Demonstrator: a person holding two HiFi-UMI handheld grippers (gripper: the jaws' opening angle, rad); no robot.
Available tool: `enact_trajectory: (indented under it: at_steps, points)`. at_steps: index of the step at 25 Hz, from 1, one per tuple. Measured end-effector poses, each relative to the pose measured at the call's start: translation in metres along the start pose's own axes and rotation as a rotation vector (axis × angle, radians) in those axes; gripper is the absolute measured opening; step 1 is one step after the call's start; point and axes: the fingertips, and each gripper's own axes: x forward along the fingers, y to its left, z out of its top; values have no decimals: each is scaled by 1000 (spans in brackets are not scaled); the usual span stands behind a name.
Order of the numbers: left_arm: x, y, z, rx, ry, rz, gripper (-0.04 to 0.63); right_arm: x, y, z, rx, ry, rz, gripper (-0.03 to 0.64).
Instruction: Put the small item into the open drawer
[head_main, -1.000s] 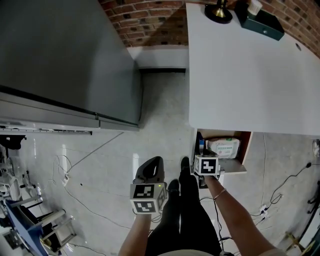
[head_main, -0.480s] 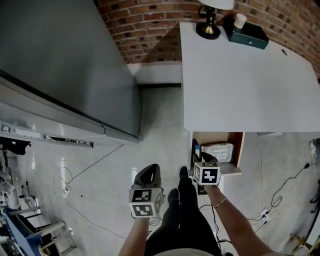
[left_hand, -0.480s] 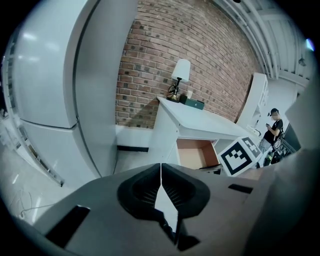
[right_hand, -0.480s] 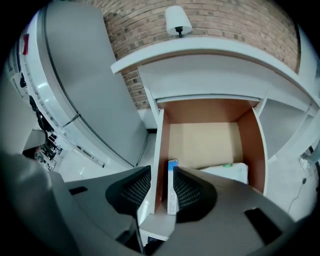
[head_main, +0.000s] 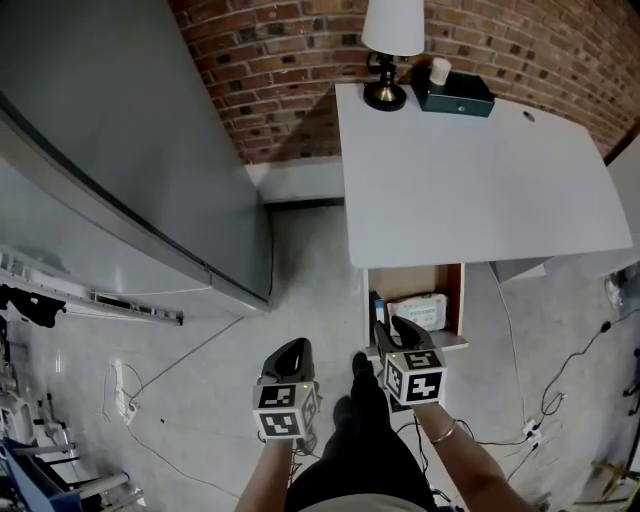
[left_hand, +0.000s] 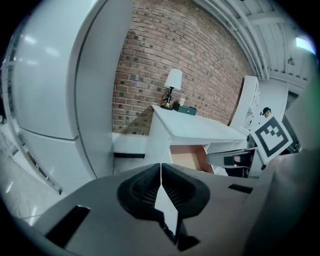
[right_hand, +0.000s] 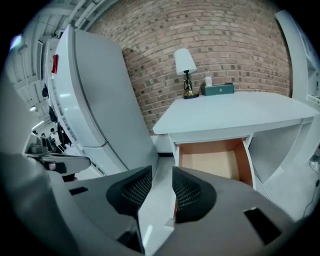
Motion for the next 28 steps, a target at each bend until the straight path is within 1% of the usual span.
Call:
enact_trajectory:
  at_steps: [9,13,19,24,28]
  points:
    - [-46,-22,8,57,-37,-36,23,-104,33,43,-23,-200,40,124]
    - [-66,-35,10,79,-59,-47,23,-145,41,50,6,-270,57,113]
    - [-93,-40,19,92,-99,-49,23,-194,51,51,39,-340,51,94]
    - [-113,-46,20,99,-130,-53,23,-220,55,46,43,-382,41,86]
    - [-130,-52,22,110,-147,-59,23,-238,58,38,49,-395,26,50]
